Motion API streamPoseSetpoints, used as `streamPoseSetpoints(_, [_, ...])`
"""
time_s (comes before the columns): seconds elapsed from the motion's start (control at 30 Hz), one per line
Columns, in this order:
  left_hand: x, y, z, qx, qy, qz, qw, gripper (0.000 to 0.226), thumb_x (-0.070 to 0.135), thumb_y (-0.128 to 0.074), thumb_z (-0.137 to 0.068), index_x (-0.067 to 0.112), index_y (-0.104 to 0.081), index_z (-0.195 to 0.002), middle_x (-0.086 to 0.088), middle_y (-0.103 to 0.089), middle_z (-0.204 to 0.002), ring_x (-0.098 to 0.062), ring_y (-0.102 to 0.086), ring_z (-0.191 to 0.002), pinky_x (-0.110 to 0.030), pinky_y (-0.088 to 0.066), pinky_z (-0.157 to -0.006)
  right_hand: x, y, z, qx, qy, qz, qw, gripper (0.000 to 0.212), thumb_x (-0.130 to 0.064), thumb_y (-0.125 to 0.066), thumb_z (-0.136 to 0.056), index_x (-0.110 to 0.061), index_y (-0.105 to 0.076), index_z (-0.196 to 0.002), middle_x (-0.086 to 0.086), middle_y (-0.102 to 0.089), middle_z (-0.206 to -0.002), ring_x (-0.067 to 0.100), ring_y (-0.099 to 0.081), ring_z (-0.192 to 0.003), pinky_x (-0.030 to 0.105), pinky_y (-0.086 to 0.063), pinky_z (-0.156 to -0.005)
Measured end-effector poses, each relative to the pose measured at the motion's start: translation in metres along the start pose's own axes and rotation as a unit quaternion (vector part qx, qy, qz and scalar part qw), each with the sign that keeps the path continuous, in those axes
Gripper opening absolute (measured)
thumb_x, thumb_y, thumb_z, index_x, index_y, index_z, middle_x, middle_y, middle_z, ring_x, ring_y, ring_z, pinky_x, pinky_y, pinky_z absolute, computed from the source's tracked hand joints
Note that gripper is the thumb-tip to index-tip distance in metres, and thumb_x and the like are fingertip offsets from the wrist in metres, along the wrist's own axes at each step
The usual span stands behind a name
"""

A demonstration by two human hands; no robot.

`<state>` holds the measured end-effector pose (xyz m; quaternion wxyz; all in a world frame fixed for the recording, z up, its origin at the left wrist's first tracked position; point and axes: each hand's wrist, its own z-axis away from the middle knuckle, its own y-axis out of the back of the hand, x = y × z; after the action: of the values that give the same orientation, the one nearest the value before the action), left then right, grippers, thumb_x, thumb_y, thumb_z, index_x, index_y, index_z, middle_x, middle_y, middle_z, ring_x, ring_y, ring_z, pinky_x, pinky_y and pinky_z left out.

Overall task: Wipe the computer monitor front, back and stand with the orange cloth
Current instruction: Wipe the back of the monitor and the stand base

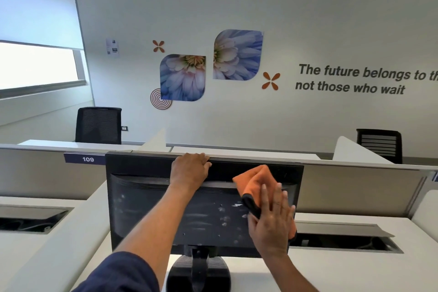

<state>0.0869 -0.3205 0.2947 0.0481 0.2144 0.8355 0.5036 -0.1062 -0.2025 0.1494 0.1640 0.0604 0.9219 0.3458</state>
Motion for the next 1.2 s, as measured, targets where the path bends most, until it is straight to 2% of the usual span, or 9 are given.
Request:
streamPoseSetpoints(0.17, [-0.003, 0.000, -0.001, 0.000, -0.002, -0.013, 1.000, 0.038, 0.049, -0.042, -0.097, 0.036, -0.060, -0.128, 0.014, -0.066, -0.123, -0.014, -0.062, -0.111, -0.032, -0.051, -0.088, -0.028, 0.001, -0.013, 0.041, -0.035, -0.042, 0.998, 0.074, -0.041, -0.049, -0.086, -0.013, -0.027, -0.151, 0.017, -0.026, -0.157, 0.047, -0.020, -0.142, 0.066, -0.025, -0.110])
streamPoseSetpoints(0.27, [-0.003, -0.003, 0.002, 0.016, -0.011, -0.006, 1.000, 0.035, 0.045, -0.045, -0.097, 0.032, -0.062, -0.125, 0.011, -0.066, -0.121, -0.017, -0.062, -0.110, -0.033, -0.050, -0.086, -0.052, 0.003, -0.028, 0.044, 0.071, -0.036, 0.996, 0.069, -0.029, -0.062, -0.082, -0.010, -0.042, -0.145, 0.012, -0.040, -0.151, 0.040, -0.026, -0.143, 0.058, -0.020, -0.116])
streamPoseSetpoints(0.37, [-0.001, -0.004, 0.004, 0.029, -0.020, -0.015, 0.999, 0.030, 0.040, -0.046, -0.098, 0.030, -0.062, -0.122, 0.009, -0.068, -0.117, -0.018, -0.062, -0.108, -0.032, -0.048, -0.082, -0.064, 0.007, -0.039, 0.021, 0.212, -0.028, 0.977, 0.077, -0.018, -0.077, -0.070, -0.010, -0.048, -0.141, 0.009, -0.047, -0.146, 0.031, -0.042, -0.136, 0.048, -0.028, -0.115])
streamPoseSetpoints(0.47, [-0.003, -0.004, 0.005, 0.034, -0.024, -0.010, 0.999, 0.030, 0.039, -0.047, -0.098, 0.030, -0.062, -0.123, 0.009, -0.067, -0.119, -0.017, -0.061, -0.110, -0.030, -0.048, -0.084, -0.058, 0.011, -0.044, -0.007, 0.250, -0.020, 0.968, 0.072, -0.023, -0.074, -0.076, -0.013, -0.047, -0.142, 0.006, -0.046, -0.147, 0.028, -0.043, -0.136, 0.047, -0.032, -0.114])
streamPoseSetpoints(0.63, [-0.001, -0.005, 0.008, 0.033, -0.023, 0.019, 0.999, 0.033, 0.039, -0.046, -0.100, 0.033, -0.059, -0.129, 0.014, -0.060, -0.132, -0.015, -0.055, -0.120, -0.028, -0.044, -0.093, -0.022, 0.023, -0.051, -0.035, 0.194, 0.016, 0.980, 0.073, -0.035, -0.064, -0.079, -0.025, -0.039, -0.147, -0.008, -0.037, -0.153, 0.018, -0.030, -0.144, 0.060, -0.015, -0.115])
streamPoseSetpoints(0.83, [0.001, -0.008, 0.007, 0.038, -0.018, 0.027, 0.999, 0.033, 0.037, -0.043, -0.101, 0.031, -0.058, -0.130, 0.013, -0.059, -0.133, -0.015, -0.053, -0.120, -0.027, -0.040, -0.097, 0.018, 0.018, -0.058, 0.103, -0.050, -0.101, 0.988, 0.071, 0.006, -0.070, -0.078, -0.005, -0.043, -0.143, 0.015, -0.044, -0.147, 0.036, -0.039, -0.136, 0.055, -0.036, -0.109])
streamPoseSetpoints(0.9, [0.003, -0.010, 0.008, 0.043, -0.024, 0.016, 0.999, 0.034, 0.037, -0.041, -0.102, 0.029, -0.057, -0.131, 0.011, -0.059, -0.133, -0.016, -0.053, -0.120, -0.027, -0.039, -0.098, 0.006, 0.018, -0.063, 0.118, -0.071, -0.113, 0.984, 0.065, 0.013, -0.067, -0.076, 0.000, -0.049, -0.137, 0.018, -0.048, -0.143, 0.039, -0.045, -0.132, 0.054, -0.039, -0.108])
streamPoseSetpoints(1.03, [-0.001, -0.013, 0.003, 0.044, -0.011, 0.026, 0.999, 0.033, 0.036, -0.043, -0.101, 0.029, -0.061, -0.128, 0.009, -0.063, -0.126, -0.017, -0.055, -0.117, -0.027, -0.041, -0.095, -0.035, 0.019, -0.069, 0.109, 0.036, -0.082, 0.990, 0.064, 0.012, -0.068, -0.071, -0.003, -0.056, -0.132, 0.015, -0.059, -0.133, 0.038, -0.054, -0.124, 0.048, -0.040, -0.108])
streamPoseSetpoints(1.2, [-0.002, -0.006, 0.007, 0.051, -0.011, 0.032, 0.998, 0.034, 0.015, -0.047, -0.092, 0.026, -0.066, -0.118, 0.003, -0.069, -0.113, -0.021, -0.060, -0.110, -0.030, -0.045, -0.087, -0.098, 0.018, -0.074, -0.009, 0.243, -0.093, 0.966, 0.054, -0.006, -0.035, -0.086, -0.013, -0.054, -0.136, 0.005, -0.054, -0.140, 0.030, -0.046, -0.133, 0.048, -0.034, -0.113])
